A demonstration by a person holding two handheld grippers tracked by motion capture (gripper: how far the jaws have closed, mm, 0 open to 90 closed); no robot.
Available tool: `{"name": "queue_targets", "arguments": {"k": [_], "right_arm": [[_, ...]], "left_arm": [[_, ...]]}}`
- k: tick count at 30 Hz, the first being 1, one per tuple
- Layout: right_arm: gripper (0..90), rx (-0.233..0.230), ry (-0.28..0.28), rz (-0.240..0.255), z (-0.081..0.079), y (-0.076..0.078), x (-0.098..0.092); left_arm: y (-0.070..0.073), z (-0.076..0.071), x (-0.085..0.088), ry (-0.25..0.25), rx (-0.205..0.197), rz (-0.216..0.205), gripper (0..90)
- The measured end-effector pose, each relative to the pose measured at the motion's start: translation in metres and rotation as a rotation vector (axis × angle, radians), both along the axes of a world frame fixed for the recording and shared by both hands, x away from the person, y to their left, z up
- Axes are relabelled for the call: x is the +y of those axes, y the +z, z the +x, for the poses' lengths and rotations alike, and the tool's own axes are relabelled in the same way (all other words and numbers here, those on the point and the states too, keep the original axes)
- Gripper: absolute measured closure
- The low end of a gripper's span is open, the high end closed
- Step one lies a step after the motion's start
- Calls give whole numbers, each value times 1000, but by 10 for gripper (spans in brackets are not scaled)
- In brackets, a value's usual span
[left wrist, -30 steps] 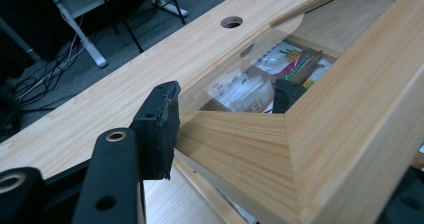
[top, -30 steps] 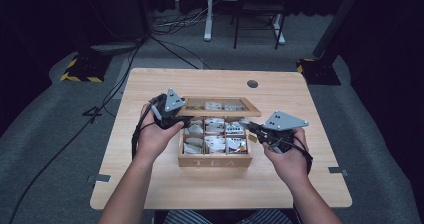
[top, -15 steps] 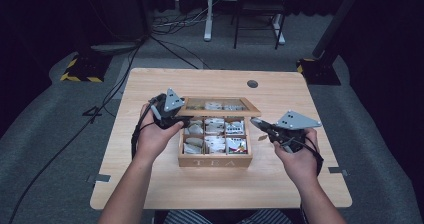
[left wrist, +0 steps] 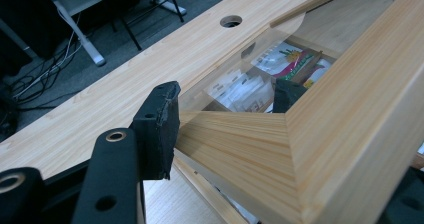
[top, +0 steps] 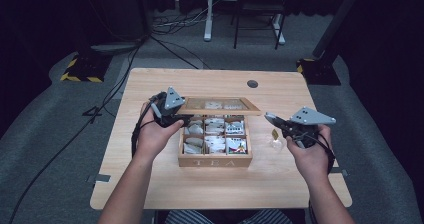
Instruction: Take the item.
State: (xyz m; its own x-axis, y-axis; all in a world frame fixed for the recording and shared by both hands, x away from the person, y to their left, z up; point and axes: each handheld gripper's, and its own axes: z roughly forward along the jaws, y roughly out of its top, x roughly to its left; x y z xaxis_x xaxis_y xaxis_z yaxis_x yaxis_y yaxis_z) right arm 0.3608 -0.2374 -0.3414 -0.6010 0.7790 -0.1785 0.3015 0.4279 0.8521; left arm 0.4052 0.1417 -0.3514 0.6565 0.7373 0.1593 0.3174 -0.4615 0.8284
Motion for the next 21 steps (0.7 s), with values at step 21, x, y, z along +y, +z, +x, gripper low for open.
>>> {"name": "queue_targets", "arguments": {"k": [21], "right_arm": [[900,51,-144,30,32,-27,-42]], "left_arm": [[-1,-1,-1,4,-3,2,450]]}}
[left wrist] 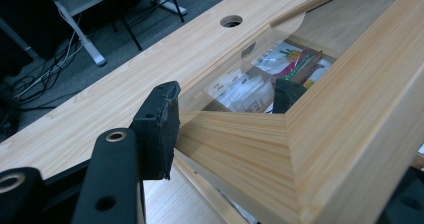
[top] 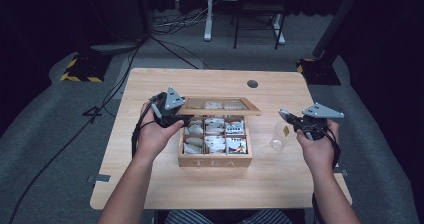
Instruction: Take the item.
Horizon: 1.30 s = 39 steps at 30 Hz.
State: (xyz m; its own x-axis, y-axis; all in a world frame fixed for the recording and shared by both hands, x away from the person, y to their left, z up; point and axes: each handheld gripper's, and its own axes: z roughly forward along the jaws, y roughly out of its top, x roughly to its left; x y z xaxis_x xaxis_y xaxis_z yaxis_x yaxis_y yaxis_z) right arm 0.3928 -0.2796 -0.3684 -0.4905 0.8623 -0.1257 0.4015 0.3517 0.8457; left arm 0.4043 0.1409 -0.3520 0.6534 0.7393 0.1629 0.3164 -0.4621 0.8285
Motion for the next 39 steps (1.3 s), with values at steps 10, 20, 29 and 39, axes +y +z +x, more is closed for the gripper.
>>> {"name": "queue_targets", "arguments": {"k": [10,20,29,39], "right_arm": [[900,49,-20,35,2,-22,-7],[900,75,-33,69,0,-36,-12],[900,96,-40,83,-1,-45,-15],[687,113,-53,94,-1,-54,-15]], "left_arm": [[0,0,0,-2,-1,0,450],[0,0,0,-4,-5,4,450],[-1,-1,-1,0,-9,6,449],[-1,-1,-1,-2,-8,5,449]]}}
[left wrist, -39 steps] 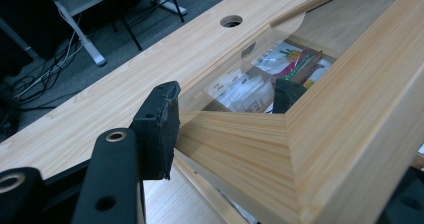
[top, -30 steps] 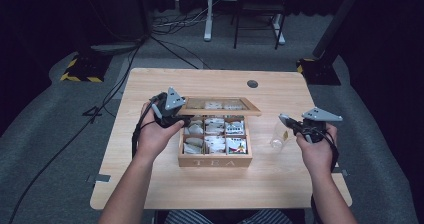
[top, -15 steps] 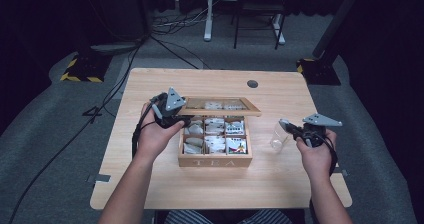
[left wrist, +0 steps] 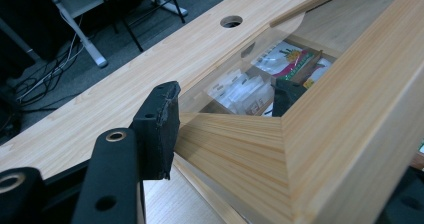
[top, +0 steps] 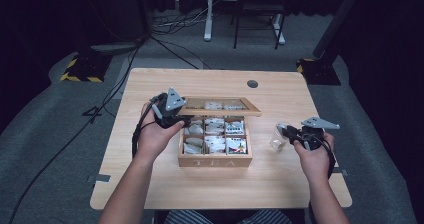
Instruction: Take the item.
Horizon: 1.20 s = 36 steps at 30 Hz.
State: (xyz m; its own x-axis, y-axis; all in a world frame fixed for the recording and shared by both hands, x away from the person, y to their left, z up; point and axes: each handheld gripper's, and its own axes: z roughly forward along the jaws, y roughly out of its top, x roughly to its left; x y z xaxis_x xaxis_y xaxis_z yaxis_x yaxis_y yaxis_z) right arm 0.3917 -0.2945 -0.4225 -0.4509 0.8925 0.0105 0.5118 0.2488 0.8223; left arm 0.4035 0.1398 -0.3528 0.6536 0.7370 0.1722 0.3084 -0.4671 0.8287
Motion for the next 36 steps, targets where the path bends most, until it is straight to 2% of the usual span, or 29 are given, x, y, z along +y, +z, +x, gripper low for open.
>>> {"name": "queue_targets", "arguments": {"k": [2,7,8,12,18,21,23,28,31,33,36], "right_arm": [[615,-6,-10,-13,0,0,0],[549,-21,-18,-13,-1,5,-4],[563,-24,-16,-13,-1,6,-5],[665,14,11,-7,-1,10,-5],[741,37,43,-31,6,12,4],[827,46,52,-45,9,12,8],[877,39,49,-50,10,12,9],[895,-19,28,-33,5,15,6],[886,-49,16,-7,1,14,1],[769,-48,0,14,0,11,-2],[732,-50,-23,4,-2,12,-6]], "left_arm": [[0,0,0,0,0,0,450],[0,0,0,1,-1,0,450],[0,0,0,1,-1,0,450],[0,0,-1,2,0,1,450],[0,0,-2,-1,0,-2,450],[0,0,-2,-3,0,0,449],[0,0,-2,-3,-1,0,450],[0,0,-2,-3,-1,-1,449],[0,0,-2,-2,0,-3,449],[0,0,-2,-1,-1,-1,450],[0,0,-2,-1,-1,-2,450]]}}
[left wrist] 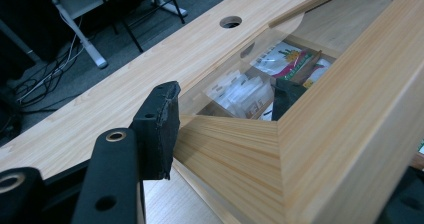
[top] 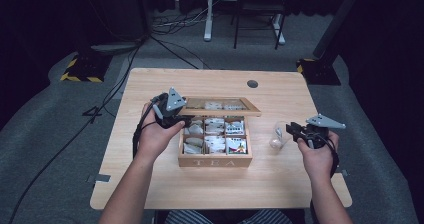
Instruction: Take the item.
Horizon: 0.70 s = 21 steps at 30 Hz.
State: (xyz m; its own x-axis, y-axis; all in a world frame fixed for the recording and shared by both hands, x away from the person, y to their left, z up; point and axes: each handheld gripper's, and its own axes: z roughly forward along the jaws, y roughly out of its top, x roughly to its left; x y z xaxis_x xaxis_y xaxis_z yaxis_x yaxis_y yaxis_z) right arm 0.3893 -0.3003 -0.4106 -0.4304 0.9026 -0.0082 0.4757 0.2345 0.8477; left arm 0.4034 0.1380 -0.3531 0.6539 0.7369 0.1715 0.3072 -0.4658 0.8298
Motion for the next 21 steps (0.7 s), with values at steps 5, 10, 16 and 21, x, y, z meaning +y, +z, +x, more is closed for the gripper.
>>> {"name": "queue_targets", "arguments": {"k": [5,10,16,21], "right_arm": [[689,-8,-23,-10,-3,6,-7],[648,30,-67,-22,-1,4,-19],[541,73,-121,-25,0,-3,-36],[453,137,-143,-8,5,-10,-52]], "left_arm": [[0,0,0,-1,0,1,449],[0,0,0,-1,-1,2,450],[0,0,0,-3,-2,6,450],[0,-1,0,-1,-2,13,450]]}}
